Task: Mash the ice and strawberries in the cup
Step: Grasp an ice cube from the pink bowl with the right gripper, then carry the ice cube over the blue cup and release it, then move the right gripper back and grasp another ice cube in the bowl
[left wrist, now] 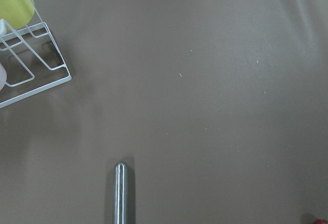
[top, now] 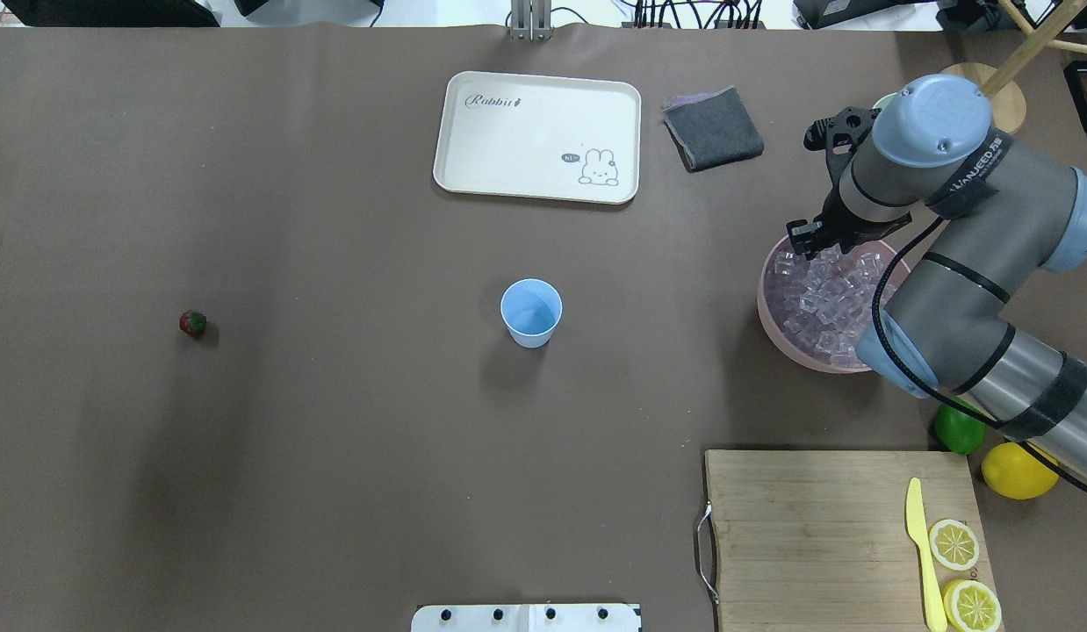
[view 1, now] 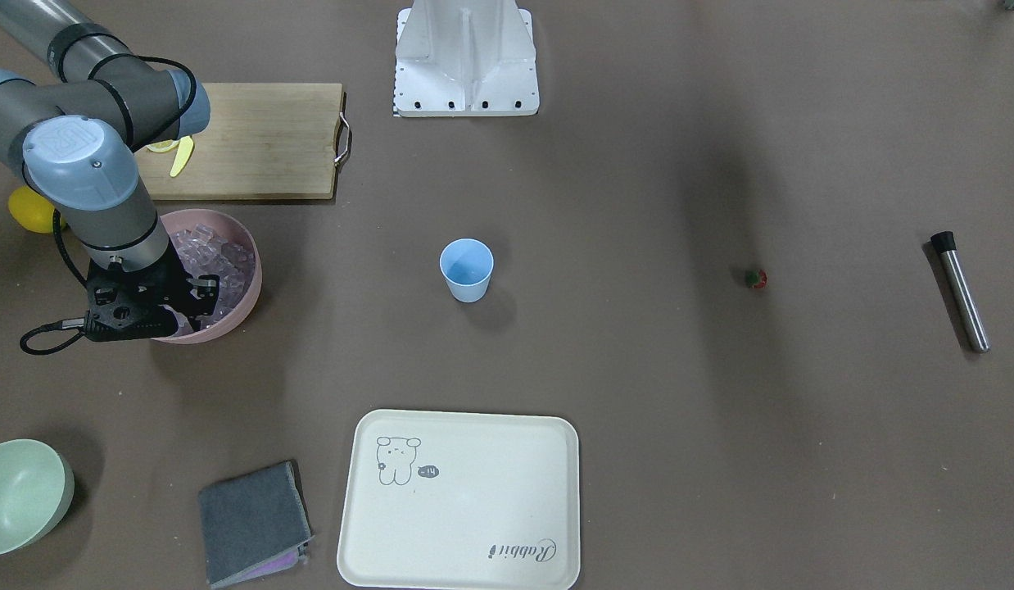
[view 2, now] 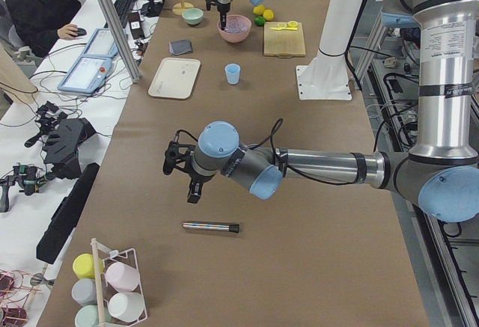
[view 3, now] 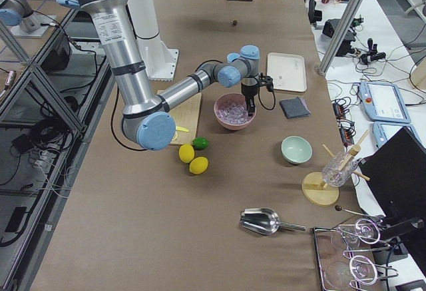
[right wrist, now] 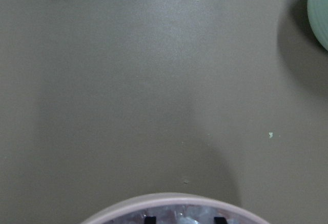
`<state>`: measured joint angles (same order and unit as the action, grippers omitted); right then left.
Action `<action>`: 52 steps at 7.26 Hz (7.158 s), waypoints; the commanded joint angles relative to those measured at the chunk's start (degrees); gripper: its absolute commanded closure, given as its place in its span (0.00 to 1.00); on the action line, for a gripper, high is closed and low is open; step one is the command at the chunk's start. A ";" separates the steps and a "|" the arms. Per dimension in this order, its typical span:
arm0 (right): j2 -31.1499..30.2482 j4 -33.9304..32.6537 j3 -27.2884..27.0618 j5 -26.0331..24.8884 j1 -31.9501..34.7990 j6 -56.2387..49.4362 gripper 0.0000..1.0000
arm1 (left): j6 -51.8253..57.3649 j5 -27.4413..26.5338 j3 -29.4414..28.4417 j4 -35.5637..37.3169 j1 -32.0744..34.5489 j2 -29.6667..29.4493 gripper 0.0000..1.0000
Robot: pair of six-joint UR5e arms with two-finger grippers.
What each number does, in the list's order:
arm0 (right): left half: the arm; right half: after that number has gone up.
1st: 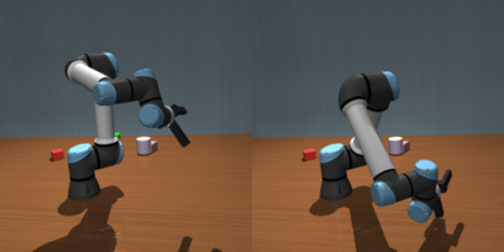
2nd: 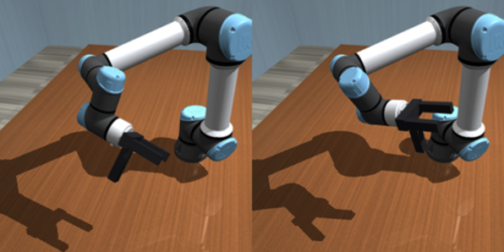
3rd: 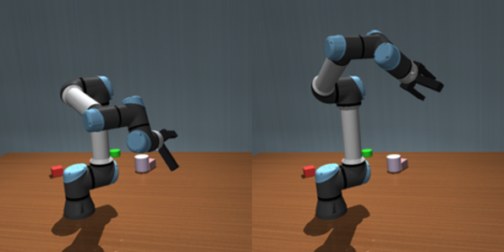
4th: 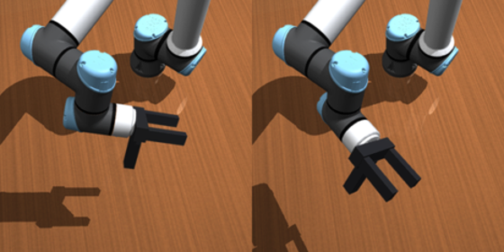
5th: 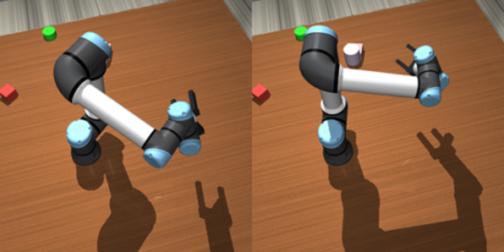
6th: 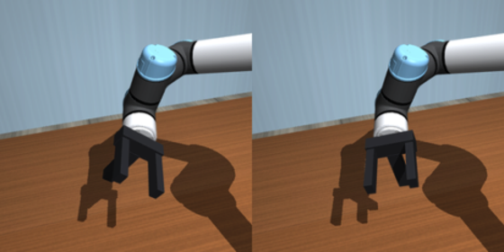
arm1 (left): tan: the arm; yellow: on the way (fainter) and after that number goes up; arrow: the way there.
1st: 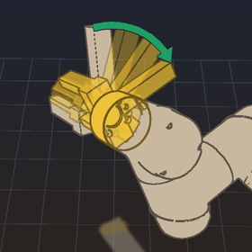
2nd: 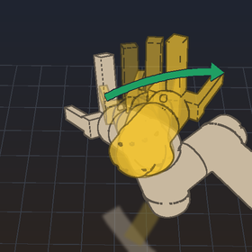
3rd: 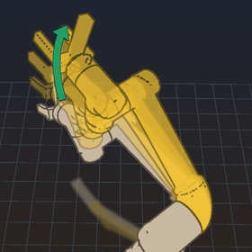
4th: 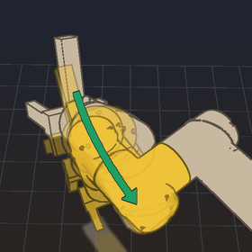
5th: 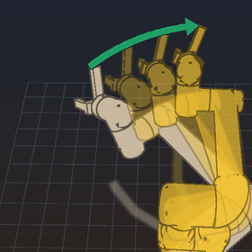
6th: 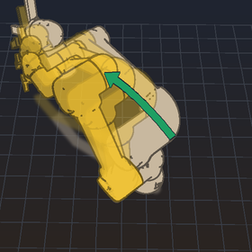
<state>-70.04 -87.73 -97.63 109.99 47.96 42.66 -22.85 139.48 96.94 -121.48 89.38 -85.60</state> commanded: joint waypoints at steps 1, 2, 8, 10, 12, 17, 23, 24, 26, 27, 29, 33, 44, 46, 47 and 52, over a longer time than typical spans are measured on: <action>0.17 -0.07 -0.45 0.14 0.03 -0.39 0.69 | 0.00 0.00 0.00 -0.07 0.00 0.00 0.01; 0.52 -0.25 -1.32 0.75 1.25 -0.47 0.71 | 0.00 0.00 0.00 -0.07 0.00 -0.09 0.01; 11.82 -5.88 -7.92 3.39 -2.07 5.62 0.73 | -0.09 0.09 0.18 -0.07 -0.17 -0.61 0.01; 17.46 -5.87 -6.35 -0.01 -6.63 13.99 0.74 | -0.09 0.09 0.18 0.02 -0.35 -1.05 0.01; 20.72 -5.87 -5.56 -2.92 -10.93 19.01 0.74 | 0.00 0.00 0.27 0.02 -0.35 -1.23 0.01; 25.92 3.23 4.97 -13.46 -19.29 24.48 0.74 | 0.09 -0.09 -0.08 0.02 -0.35 -0.88 0.01; 24.16 5.73 5.18 -13.75 -20.62 25.27 0.67 | 0.26 0.00 -0.17 -0.07 -0.26 -0.44 0.01; 24.08 5.82 4.30 -13.75 -20.62 25.89 0.11 | 0.18 0.00 -0.09 -0.07 -0.26 -0.44 0.01; 22.85 5.73 2.54 -13.66 -20.01 25.98 0.01 | 0.09 0.00 -0.09 -0.07 -0.26 -0.44 0.01; 22.41 5.47 1.75 -13.22 -19.14 25.89 0.01 | 0.09 0.00 0.00 -0.07 -0.18 -0.44 0.01; 17.08 4.76 -2.71 -9.13 -15.46 23.10 0.02 | 0.18 0.00 -0.08 -0.07 -0.26 -0.53 0.01; 3.20 4.94 -9.57 6.19 -2.18 5.55 0.02 | 0.09 0.00 -0.17 -0.16 -0.26 -0.44 0.01; -1.85 4.76 -3.62 4.09 0.29 -17.70 0.28 | -0.09 0.09 0.88 -0.25 -0.09 0.53 0.01; -2.03 4.76 -3.71 4.18 -0.14 -17.53 0.33 | -0.09 0.09 0.88 -0.25 -0.09 0.53 0.01; -2.11 4.76 -3.71 4.27 -0.49 -17.44 0.33 | -0.09 0.09 0.97 -0.25 -0.09 0.53 0.01; -4.04 4.76 -3.97 4.80 -1.90 -16.73 0.40 | -0.09 0.09 1.06 -0.25 -0.09 0.53 0.01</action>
<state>-73.37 -82.99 -101.75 114.78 46.14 26.21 -22.97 139.50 97.94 -121.73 89.30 -85.08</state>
